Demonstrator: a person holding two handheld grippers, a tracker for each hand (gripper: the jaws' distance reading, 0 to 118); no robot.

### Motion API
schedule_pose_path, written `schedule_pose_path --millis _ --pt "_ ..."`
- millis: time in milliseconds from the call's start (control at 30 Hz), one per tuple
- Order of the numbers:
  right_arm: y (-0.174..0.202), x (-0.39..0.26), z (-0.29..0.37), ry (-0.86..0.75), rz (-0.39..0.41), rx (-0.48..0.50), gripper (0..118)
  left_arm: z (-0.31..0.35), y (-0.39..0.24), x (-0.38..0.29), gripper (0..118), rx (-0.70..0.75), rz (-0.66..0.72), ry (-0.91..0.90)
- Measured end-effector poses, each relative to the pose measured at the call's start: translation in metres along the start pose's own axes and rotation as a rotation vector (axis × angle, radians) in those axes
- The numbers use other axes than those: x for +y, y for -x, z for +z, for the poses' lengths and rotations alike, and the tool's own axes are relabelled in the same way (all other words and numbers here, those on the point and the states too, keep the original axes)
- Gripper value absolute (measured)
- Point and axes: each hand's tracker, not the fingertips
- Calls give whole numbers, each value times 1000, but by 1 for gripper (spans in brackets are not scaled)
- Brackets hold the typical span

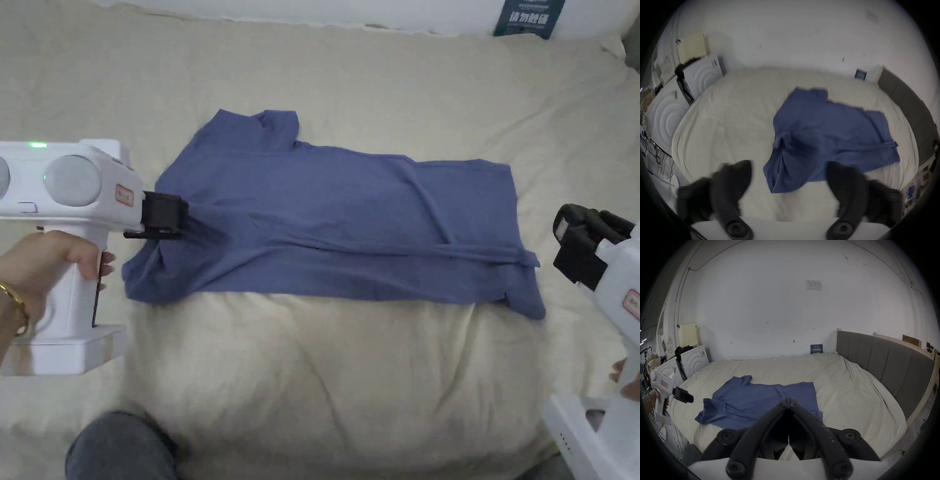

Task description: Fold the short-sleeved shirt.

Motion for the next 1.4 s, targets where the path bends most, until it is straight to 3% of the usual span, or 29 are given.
schedule_pose_path --millis 267,433,467,500,567,633,667,700,833,867,933,1000,1100,1300,1333,1367,1400 --pt "-12 -15 -29 117 6 -38 2 -82 9 -19 115 39 -1 142" --pt "-19 -22 -36 155 -42 -53 2 -107 13 -29 112 79 114 171" --pt "-19 -23 -37 156 -49 -51 2 -107 13 -29 101 76 126 168" --pt "-19 -23 -37 157 -46 -53 2 -108 13 -30 78 67 141 167" --pt "-19 -25 -39 168 -33 -61 2 -105 11 -30 69 56 163 167" --pt "-21 -28 -42 188 -33 -59 2 -102 8 -28 26 36 99 148" --pt "-23 -29 -44 197 -42 -55 2 -99 7 -27 11 7 99 137" --pt "-23 -30 -45 209 -49 -54 2 -96 6 -26 11 -49 131 143" --pt "-34 -34 -66 311 -81 -52 6 -84 2 -21 11 -16 129 133" --pt "-39 -34 -76 350 -86 -55 16 -78 3 -20 11 -27 133 118" --pt "-49 -33 -96 429 -120 -61 70 -68 9 -15 11 -66 174 87" --pt "-57 -33 -121 507 -135 -84 105 -59 13 -12 11 -96 225 69" --pt "-64 -38 -152 567 -144 -141 113 -52 15 -11 11 -116 243 66" --pt "-69 -54 -201 680 -158 -184 111 -58 13 -12 11 -98 231 81" --pt "-70 -57 -205 712 -180 -170 102 -59 12 -12 11 -96 234 83" --pt "-71 -60 -209 745 -212 -154 84 -60 11 -11 11 -92 236 90" --pt "-73 -65 -212 776 -247 -156 53 -60 10 -11 11 -86 240 95"
